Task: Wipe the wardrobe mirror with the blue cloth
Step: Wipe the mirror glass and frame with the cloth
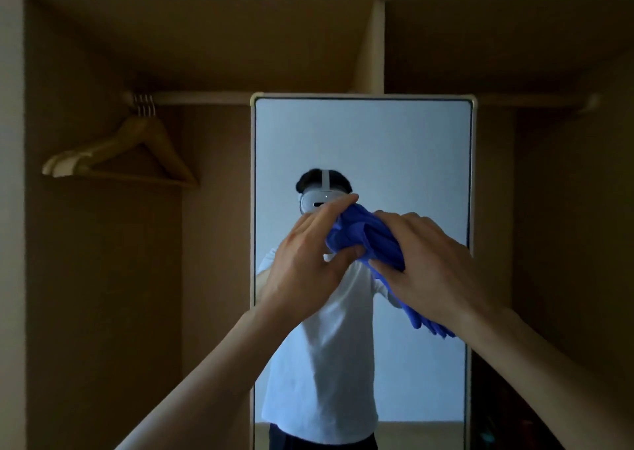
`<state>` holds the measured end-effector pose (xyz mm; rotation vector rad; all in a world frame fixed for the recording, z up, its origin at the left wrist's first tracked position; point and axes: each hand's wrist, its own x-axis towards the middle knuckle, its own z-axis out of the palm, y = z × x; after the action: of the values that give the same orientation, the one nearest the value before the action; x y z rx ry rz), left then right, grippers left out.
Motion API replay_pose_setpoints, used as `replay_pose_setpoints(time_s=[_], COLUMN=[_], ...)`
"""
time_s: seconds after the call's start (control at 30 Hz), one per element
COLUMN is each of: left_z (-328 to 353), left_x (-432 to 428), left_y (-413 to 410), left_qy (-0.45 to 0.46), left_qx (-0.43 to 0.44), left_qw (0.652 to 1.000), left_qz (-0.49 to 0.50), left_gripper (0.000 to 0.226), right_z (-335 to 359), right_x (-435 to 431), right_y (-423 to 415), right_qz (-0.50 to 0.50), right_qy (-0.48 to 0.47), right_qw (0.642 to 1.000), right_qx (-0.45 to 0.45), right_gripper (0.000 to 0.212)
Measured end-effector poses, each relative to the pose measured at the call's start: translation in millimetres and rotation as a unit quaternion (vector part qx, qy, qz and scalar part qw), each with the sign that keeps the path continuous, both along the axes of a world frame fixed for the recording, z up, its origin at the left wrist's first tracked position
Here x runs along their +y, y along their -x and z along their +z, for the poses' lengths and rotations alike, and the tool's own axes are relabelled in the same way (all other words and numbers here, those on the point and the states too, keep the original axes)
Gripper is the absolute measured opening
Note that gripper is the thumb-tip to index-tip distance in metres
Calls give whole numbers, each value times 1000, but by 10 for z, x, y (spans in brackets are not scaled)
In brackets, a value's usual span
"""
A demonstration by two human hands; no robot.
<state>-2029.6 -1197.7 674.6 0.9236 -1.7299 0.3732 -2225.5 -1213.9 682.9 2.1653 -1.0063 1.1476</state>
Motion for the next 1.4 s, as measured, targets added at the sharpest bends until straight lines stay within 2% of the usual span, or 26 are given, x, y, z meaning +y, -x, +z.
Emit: replay_pose_setpoints(time_s=[0.27,0.53,0.6,0.7,0.8,1.0,1.07,1.2,1.4], left_z=[664,1380,1559,1739,1807,1849,1877,1885,1873], left_x=[-173,-304,-358,-413,-465,-541,-540,-465,-295], left_y=[6,56,69,74,59,43,48,115,160], left_qy=[32,78,85,48,20,20,10,1,9], left_qx=[-34,-83,-100,-118,-139,-148,-138,-119,-102], left_qw=[999,988,981,974,965,955,957,965,969], left_qz=[22,108,140,186,224,255,254,236,225], left_gripper=[66,74,78,95,107,96,95,108,109], right_z=[606,1237,1380,1520,1551,1503,1500,1504,1545], right_x=[-80,-182,-205,-264,-339,-443,-454,-402,-225], right_y=[-44,52,74,89,86,79,80,111,155], right_qz=[-31,-57,-55,-77,-88,-65,-62,-50,-55], right_qy=[87,151,164,174,174,178,177,170,172], right_qw=[995,987,984,981,980,980,980,981,981], right_qx=[-29,-26,-31,-27,-29,-55,-59,-73,-68], right_gripper=[49,50,50,52,52,53,53,52,50])
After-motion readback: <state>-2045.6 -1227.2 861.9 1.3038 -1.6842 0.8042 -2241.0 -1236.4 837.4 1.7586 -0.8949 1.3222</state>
